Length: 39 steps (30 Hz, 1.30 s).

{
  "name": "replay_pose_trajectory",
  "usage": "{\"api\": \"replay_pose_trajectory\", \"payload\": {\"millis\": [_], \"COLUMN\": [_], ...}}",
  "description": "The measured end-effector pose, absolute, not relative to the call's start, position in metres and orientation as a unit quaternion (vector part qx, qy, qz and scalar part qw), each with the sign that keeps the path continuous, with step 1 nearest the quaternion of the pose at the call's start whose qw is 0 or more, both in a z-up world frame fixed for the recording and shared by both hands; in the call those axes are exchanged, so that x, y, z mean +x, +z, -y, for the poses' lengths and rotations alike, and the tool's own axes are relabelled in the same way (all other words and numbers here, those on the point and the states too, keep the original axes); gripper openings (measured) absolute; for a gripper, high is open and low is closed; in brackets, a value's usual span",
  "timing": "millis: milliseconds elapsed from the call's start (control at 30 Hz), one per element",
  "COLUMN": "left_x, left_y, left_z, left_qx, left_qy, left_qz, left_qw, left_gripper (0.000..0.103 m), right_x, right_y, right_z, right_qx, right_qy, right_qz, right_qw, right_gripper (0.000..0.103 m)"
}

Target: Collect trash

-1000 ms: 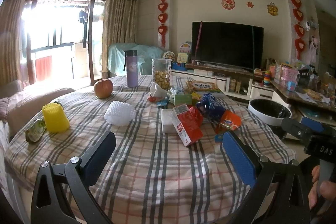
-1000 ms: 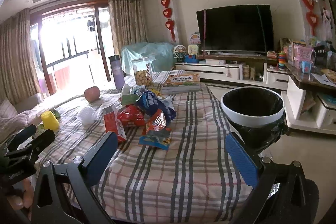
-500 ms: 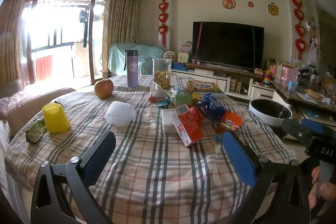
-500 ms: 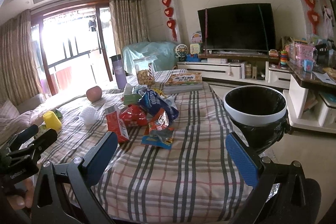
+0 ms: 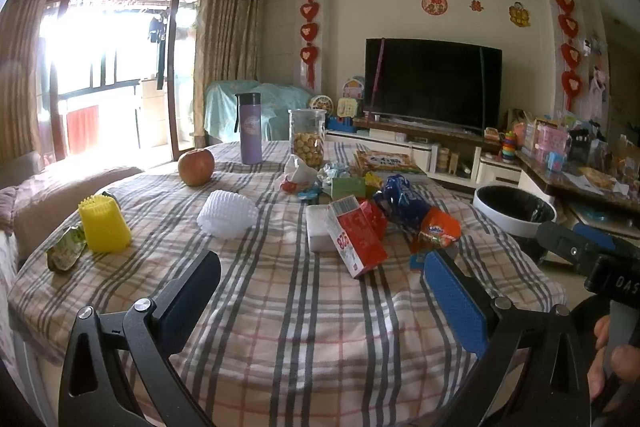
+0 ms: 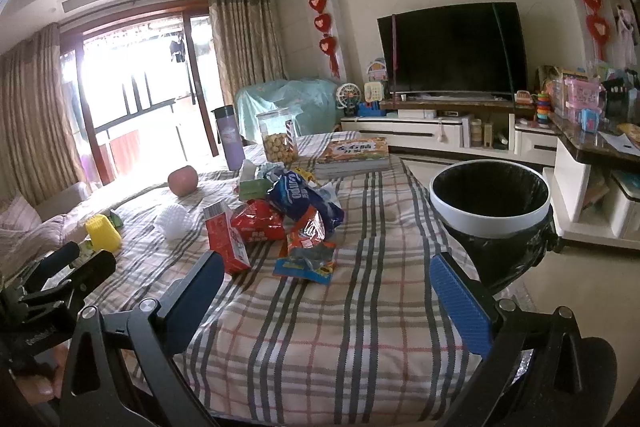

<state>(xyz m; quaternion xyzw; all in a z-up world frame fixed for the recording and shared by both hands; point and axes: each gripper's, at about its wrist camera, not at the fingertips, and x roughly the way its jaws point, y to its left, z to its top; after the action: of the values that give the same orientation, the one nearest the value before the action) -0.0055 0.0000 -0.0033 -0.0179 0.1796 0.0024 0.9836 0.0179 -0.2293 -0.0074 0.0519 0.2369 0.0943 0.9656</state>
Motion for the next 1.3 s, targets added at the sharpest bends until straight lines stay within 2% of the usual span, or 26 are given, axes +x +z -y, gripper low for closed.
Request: {"api": "replay_pose_trajectory", "payload": {"millis": [500,1300], "left_x": [-0.002,0.056], "left_y": [-0.009,-0.031], "left_z": [0.003,0.004], "left_qx": [-0.014,-0.011], "left_qy": [0.001,-0.013], "left_qz": [-0.186,-0.255], "left_qw": [0.982,0.967], "left_gripper": [0.102,0.102], "right_x": [0.02,0.086], "right_y": [-0.012,-0.055], "right_z": [0.229,0.24], "right_qx": [0.063,0.106], "right_qy": [0.102,0.154], "right_qz": [-0.244,-0.344], "right_qw": [0.962,0.92], "right_gripper": [0.103,0.101]}}
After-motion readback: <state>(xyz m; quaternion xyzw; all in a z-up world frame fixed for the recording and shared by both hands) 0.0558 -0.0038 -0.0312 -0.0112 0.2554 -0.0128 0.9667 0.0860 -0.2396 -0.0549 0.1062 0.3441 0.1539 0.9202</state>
